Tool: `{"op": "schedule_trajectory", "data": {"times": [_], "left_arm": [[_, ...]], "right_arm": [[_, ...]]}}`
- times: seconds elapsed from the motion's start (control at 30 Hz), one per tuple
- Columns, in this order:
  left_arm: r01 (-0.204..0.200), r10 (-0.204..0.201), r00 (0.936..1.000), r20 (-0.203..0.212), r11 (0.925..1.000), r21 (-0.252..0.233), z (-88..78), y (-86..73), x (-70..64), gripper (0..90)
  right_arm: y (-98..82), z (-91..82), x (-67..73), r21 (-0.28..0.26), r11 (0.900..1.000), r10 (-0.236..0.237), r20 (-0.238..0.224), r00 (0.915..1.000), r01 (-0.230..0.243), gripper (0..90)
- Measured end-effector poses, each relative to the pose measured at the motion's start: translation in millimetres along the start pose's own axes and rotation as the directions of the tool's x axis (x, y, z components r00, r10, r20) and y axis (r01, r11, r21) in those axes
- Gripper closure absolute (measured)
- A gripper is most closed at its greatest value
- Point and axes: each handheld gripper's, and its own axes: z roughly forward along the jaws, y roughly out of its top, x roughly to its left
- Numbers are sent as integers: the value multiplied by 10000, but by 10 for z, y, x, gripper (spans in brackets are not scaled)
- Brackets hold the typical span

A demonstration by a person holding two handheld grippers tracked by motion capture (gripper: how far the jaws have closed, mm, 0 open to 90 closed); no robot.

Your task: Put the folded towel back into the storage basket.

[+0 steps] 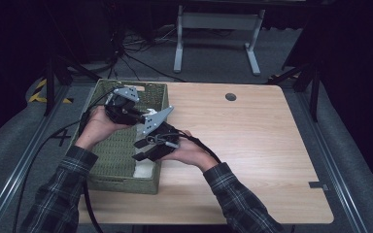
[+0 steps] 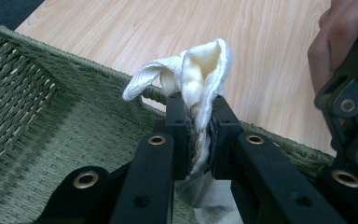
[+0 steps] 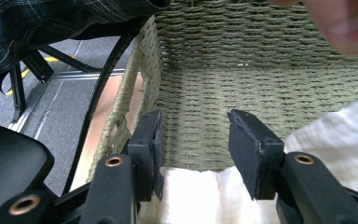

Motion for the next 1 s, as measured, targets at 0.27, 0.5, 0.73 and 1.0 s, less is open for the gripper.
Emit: {"op": "schedule_trajectory", "data": {"times": [0.27,0.5,0.73,1.0], "left_arm": [[367,-361,9992,-197,9988,325,34,-1,88,817],[331,-299,9976,-626,9981,512,62,55,186,815],[310,-250,9961,-851,9971,698,199,79,288,812],[811,-672,9883,-1368,9918,988,347,55,444,764]], "right_arm": [[-51,-177,-53,-194,9998,62,160,9999,-59,517],[-127,-459,-83,-255,9997,70,595,9982,-55,489],[-319,-802,-129,-383,9990,290,1095,9936,-249,471],[-629,-1129,-203,-397,9968,742,1473,9863,-690,463]]}}
